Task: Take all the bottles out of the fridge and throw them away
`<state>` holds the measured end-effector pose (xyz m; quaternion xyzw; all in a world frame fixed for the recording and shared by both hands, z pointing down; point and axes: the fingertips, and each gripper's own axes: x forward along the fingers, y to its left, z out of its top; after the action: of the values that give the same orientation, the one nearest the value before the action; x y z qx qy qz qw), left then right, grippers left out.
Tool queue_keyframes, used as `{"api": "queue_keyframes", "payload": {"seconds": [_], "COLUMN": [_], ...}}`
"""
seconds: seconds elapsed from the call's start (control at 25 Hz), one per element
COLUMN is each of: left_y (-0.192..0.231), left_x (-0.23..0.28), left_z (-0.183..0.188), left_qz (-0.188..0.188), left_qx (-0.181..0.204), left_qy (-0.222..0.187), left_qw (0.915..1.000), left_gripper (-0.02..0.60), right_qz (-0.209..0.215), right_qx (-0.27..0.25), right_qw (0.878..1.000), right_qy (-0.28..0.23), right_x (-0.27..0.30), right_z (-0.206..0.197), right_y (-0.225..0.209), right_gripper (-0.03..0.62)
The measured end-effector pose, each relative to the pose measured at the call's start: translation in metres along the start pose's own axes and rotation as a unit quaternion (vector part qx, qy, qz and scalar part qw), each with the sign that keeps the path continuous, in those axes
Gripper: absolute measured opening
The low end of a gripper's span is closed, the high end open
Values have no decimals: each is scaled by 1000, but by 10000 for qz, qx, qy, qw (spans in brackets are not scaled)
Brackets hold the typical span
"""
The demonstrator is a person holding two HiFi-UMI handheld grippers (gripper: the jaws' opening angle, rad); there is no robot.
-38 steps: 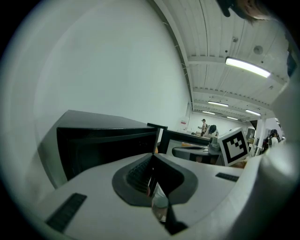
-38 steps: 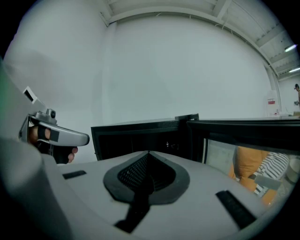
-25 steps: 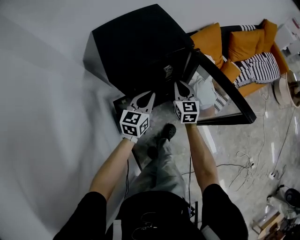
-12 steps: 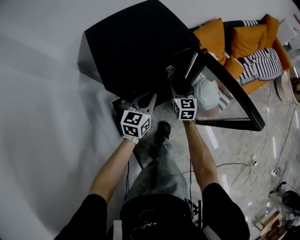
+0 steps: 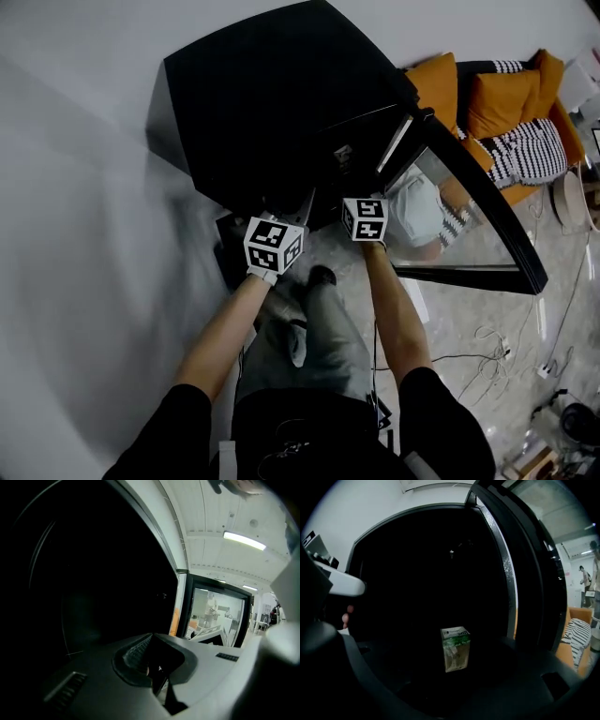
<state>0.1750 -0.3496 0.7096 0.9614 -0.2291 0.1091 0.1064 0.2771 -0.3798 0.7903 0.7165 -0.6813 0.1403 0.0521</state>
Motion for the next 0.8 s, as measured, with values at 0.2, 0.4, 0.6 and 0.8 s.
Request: {"api": "queue_keyframes", "payload": {"seconds": [0.2, 0.4, 0.6, 0.8], "left_y": [10, 20, 29, 35], "left_x": [13, 22, 27, 28], "left_z": [-17, -22, -23, -30], "left_qz": [1, -16, -22, -8], "left_qx": [64, 107, 148, 157], "left_qy": [-50, -71, -143, -163], "left_qw": [10000, 9999, 9998, 9997], "left_gripper": [-2, -2, -2, -2], "right_qz": [-250, -382, -372, -416], "right_qx": [-153, -86, -175, -231], "right_qw": [9995, 9991, 9989, 9982], "right_qy": [-118, -131, -227, -360], "right_x": [21, 36, 46, 45], "right_z": [-13, -17, -16, -16], "right_y": [-5, -10, -12, -16], "right_gripper": [316, 322, 321, 295]}}
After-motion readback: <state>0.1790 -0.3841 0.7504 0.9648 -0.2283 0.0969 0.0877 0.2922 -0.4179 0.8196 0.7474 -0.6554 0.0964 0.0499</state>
